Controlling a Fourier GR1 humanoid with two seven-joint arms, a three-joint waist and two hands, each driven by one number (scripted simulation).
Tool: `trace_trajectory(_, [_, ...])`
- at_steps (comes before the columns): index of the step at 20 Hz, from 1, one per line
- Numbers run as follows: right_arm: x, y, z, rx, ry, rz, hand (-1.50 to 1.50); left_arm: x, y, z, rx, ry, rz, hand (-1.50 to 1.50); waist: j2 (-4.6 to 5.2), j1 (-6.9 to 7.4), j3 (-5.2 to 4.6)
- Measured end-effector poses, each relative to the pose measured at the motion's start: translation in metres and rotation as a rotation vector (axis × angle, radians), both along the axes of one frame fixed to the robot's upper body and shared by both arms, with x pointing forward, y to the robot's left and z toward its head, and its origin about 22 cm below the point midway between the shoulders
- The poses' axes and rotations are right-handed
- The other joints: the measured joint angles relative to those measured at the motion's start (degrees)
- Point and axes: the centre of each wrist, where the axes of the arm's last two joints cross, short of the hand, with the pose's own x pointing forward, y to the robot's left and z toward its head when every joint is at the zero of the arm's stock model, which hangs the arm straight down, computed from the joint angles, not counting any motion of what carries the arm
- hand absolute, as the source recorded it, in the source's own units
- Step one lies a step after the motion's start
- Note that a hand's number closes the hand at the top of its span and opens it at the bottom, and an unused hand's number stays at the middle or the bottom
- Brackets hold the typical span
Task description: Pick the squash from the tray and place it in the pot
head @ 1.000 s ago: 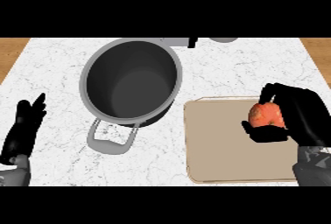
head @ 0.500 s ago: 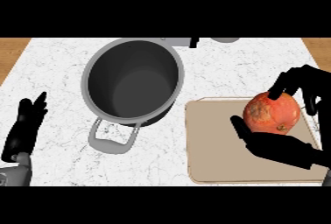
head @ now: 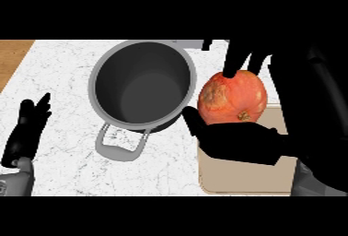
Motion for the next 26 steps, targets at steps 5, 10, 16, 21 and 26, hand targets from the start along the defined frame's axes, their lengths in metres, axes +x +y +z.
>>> trace_trajectory(5, [0.025, 0.040, 0.018, -0.005, 0.082, 0.008, 1.50, -0.004, 0.003, -0.006, -0.001, 0.004, -0.005, 0.00, 0.09, 0.26, 0.01])
trace_trajectory(10, [0.058, 0.073, 0.011, -0.020, 0.170, 0.021, 1.50, -0.001, -0.007, -0.004, -0.001, 0.003, -0.007, 0.00, 0.20, 0.53, 0.03])
trace_trajectory(16, [0.089, 0.102, -0.022, -0.054, 0.298, 0.042, 1.50, 0.001, -0.003, -0.002, 0.002, 0.004, -0.013, 0.00, 0.32, 0.89, 0.04])
trace_trajectory(21, [0.110, 0.116, -0.055, 0.011, 0.439, 0.038, -1.50, -0.001, -0.005, -0.002, 0.001, -0.003, -0.026, 0.00, 0.46, 1.60, 0.04])
trace_trajectory(26, [0.123, 0.121, -0.075, 0.148, 0.472, 0.085, -1.50, 0.000, -0.005, -0.005, -0.003, -0.004, -0.025, 0.00, 0.54, 1.79, 0.04])
